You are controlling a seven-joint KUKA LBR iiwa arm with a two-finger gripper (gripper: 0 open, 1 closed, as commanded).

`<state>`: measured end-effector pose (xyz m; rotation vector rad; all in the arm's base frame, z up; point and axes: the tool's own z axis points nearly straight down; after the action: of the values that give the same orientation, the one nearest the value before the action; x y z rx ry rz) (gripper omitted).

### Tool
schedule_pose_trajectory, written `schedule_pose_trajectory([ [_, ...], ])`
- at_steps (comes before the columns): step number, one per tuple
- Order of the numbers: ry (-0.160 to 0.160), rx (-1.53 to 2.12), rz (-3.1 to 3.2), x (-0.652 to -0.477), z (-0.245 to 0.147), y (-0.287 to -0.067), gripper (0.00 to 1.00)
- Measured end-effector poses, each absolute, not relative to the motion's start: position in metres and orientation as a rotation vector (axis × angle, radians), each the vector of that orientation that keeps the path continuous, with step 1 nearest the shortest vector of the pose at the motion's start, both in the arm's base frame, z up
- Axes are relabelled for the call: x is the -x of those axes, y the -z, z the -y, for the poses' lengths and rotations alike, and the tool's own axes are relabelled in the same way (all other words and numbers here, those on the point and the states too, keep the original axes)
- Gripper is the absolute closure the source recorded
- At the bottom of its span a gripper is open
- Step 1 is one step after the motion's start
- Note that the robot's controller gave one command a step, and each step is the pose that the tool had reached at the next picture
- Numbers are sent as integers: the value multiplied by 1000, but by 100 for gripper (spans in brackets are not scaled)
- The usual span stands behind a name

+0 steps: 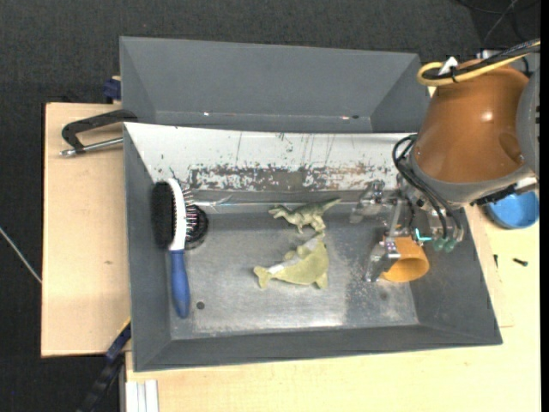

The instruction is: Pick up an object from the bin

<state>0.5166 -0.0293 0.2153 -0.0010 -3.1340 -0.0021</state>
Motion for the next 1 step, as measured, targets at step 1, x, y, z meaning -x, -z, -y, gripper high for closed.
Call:
schedule_pose_trajectory([
  [1,0,-573,3094,-548,-24,-72,0],
])
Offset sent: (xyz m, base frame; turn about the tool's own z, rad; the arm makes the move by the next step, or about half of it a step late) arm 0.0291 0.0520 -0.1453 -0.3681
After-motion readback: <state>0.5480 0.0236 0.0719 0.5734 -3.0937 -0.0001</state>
